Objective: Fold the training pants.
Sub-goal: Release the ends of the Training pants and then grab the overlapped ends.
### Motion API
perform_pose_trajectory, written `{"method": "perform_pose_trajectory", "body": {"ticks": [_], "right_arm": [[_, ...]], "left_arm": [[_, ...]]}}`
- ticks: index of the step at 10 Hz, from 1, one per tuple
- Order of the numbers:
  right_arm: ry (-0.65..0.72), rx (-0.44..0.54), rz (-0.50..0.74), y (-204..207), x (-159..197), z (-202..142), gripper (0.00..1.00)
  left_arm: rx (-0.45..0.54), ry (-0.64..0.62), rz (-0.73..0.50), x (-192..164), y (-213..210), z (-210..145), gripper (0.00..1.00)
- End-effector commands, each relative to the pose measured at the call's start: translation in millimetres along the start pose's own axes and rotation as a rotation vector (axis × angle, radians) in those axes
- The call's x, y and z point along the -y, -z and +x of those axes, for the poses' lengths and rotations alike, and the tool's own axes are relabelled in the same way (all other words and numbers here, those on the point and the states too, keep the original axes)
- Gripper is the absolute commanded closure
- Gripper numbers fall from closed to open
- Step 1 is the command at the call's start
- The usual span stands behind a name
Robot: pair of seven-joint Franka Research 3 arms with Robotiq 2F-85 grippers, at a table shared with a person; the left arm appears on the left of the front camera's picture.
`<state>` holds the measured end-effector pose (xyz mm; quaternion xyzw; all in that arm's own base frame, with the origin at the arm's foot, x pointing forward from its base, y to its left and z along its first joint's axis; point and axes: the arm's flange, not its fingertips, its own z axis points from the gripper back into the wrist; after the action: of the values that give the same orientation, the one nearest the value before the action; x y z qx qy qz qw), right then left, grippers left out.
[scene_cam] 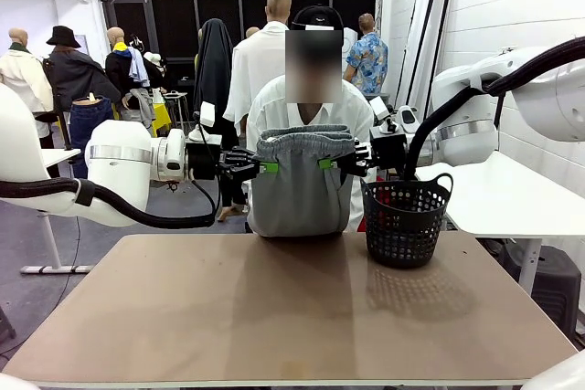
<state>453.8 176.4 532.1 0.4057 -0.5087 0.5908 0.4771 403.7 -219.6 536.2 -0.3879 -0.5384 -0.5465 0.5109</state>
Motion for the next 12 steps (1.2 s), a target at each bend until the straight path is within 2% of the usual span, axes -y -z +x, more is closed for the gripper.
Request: {"method": "perform_pose_trajectory", "body": {"ticks": [1,12], "right_arm": [[-0.001,0.009,0.010,0.6,-0.9,2.0,1.00],[-0.001,0.009,0.010,0.6,-0.9,2.0,1.00]], "left_arm": [[0.024,0.018,0.014,4.4,1.6,1.3,1.00],[0.024,0.018,0.014,4.4,1.6,1.3,1.00]]}}
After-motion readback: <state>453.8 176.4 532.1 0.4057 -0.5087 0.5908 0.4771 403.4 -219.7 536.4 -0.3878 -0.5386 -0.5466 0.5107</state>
